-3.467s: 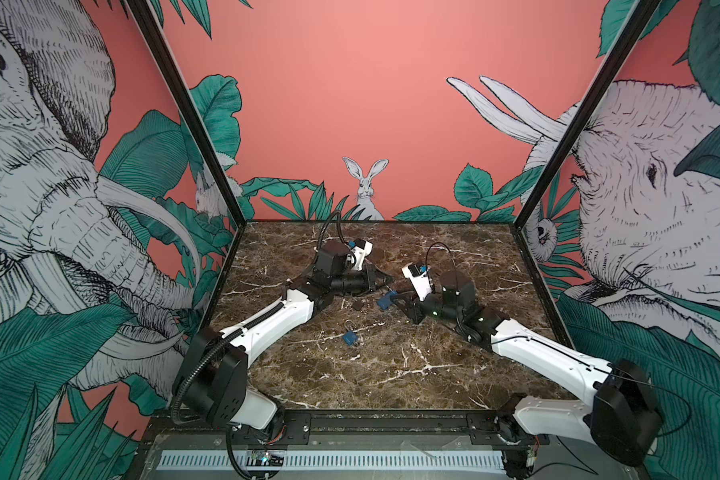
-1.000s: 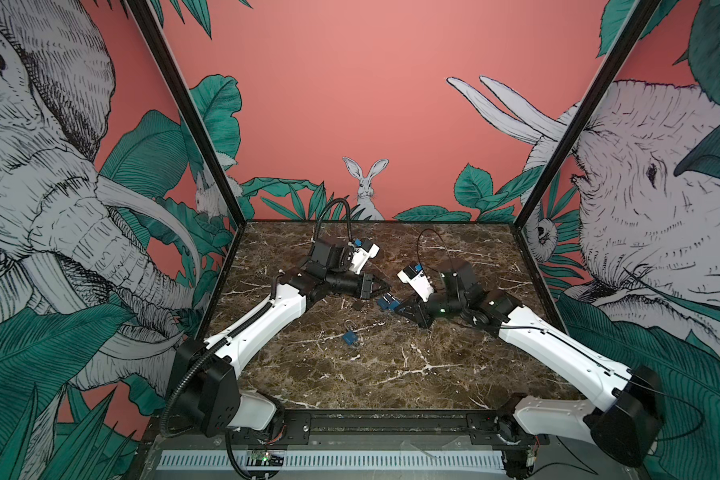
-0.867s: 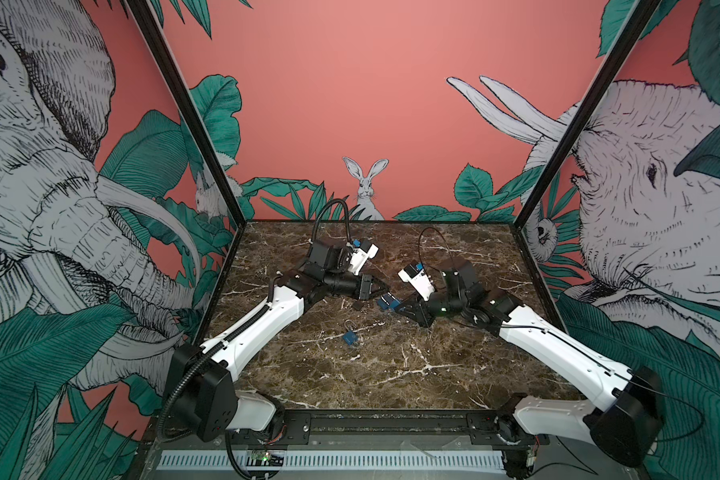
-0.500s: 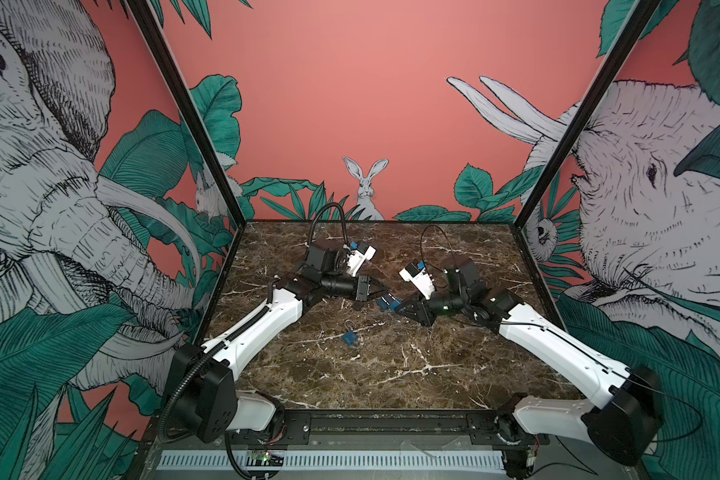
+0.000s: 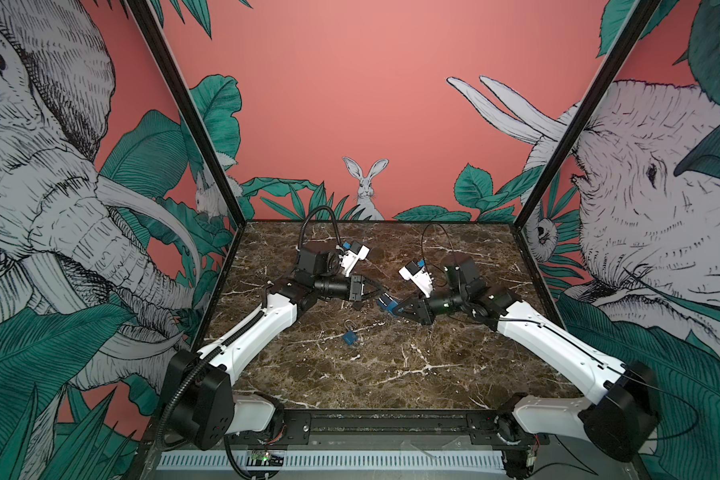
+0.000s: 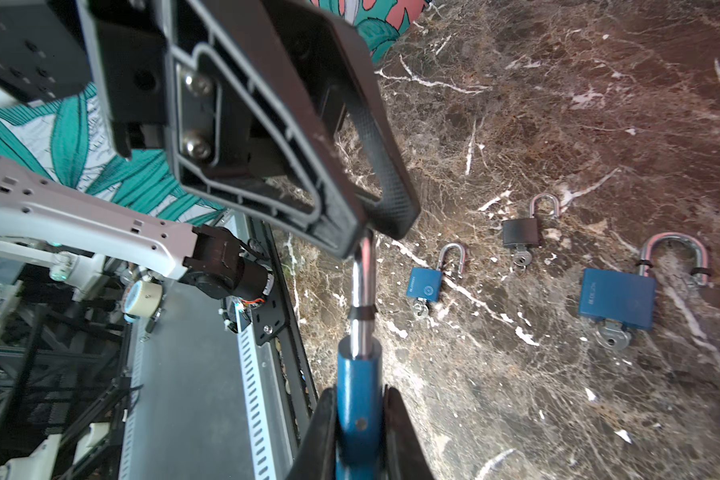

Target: Lock with the key

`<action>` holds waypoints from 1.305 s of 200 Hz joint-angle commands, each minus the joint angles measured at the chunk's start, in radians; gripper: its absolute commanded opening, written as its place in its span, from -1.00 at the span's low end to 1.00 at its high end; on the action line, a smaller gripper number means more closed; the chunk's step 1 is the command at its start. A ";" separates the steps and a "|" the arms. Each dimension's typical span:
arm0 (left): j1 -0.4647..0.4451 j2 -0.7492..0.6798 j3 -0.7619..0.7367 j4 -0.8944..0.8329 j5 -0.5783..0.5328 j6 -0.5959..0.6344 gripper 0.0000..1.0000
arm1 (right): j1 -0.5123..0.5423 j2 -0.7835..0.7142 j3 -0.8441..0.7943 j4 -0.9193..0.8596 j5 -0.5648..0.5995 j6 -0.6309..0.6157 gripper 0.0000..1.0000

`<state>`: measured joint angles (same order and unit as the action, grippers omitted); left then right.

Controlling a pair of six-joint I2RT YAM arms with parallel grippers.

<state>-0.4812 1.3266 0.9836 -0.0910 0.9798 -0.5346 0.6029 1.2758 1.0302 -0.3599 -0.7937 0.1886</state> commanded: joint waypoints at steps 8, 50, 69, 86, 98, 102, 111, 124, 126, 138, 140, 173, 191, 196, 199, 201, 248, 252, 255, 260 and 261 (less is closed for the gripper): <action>0.013 -0.044 -0.027 0.066 0.060 -0.028 -0.38 | -0.014 0.012 0.042 0.072 -0.091 0.023 -1.00; 0.013 -0.053 -0.031 0.078 0.079 -0.033 -0.38 | -0.020 0.026 0.038 0.096 -0.125 0.046 -1.00; 0.013 -0.053 -0.033 0.088 0.088 -0.039 -0.41 | -0.021 0.025 0.039 0.107 -0.135 0.056 -1.00; 0.013 -0.055 -0.037 0.085 0.093 -0.038 -0.41 | -0.023 0.023 0.039 0.113 -0.146 0.062 -1.00; 0.013 -0.057 -0.042 0.083 0.095 -0.034 -0.44 | -0.025 0.021 0.039 0.119 -0.156 0.070 -1.00; 0.013 -0.058 -0.043 0.083 0.095 -0.035 -0.44 | -0.025 0.020 0.037 0.123 -0.159 0.074 -1.00; 0.013 -0.060 -0.046 0.083 0.095 -0.034 -0.45 | -0.027 0.019 0.037 0.129 -0.166 0.078 -1.00; 0.014 -0.061 -0.048 0.080 0.094 -0.033 -0.46 | -0.031 0.019 0.036 0.138 -0.179 0.088 -1.00; 0.015 -0.062 -0.048 0.080 0.093 -0.033 -0.46 | -0.032 0.019 0.036 0.138 -0.180 0.088 -1.00; 0.017 -0.062 -0.048 0.080 0.092 -0.033 -0.48 | -0.033 0.019 0.034 0.148 -0.188 0.094 -1.00; 0.018 -0.062 -0.048 0.079 0.093 -0.033 -0.48 | -0.032 0.018 0.034 0.148 -0.189 0.094 -1.00; 0.027 -0.067 -0.049 0.081 0.093 -0.034 -0.54 | -0.037 0.020 0.034 0.160 -0.204 0.109 -1.00; 0.030 -0.067 -0.046 0.084 0.093 -0.036 -0.58 | -0.038 0.022 0.032 0.166 -0.209 0.115 -1.00; 0.031 -0.067 -0.045 0.086 0.093 -0.038 -0.60 | -0.037 0.022 0.030 0.167 -0.211 0.117 -1.00; 0.031 -0.067 -0.045 0.088 0.093 -0.039 -0.61 | -0.038 0.022 0.031 0.168 -0.213 0.118 -1.00; 0.030 -0.066 -0.045 0.088 0.093 -0.038 -0.61 | -0.038 0.022 0.031 0.169 -0.215 0.119 -1.00; 0.031 -0.058 -0.049 0.085 0.099 -0.038 -0.79 | -0.037 0.022 0.022 0.217 -0.250 0.159 -1.00; 0.032 -0.056 -0.049 0.085 0.098 -0.035 -0.83 | -0.038 0.022 0.022 0.226 -0.255 0.168 -1.00; 0.032 -0.055 -0.048 0.082 0.099 -0.033 -0.86 | -0.038 0.022 0.021 0.232 -0.260 0.175 -1.00; 0.032 -0.055 -0.051 0.080 0.101 -0.031 -0.90 | -0.038 0.022 0.019 0.244 -0.267 0.186 -1.00; 0.032 -0.054 -0.051 0.081 0.103 -0.031 -0.91 | -0.037 0.021 0.019 0.247 -0.268 0.187 -1.00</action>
<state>-0.4561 1.2892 0.9485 -0.0177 1.0771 -0.5774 0.5659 1.3052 1.0302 -0.2417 -0.9794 0.3302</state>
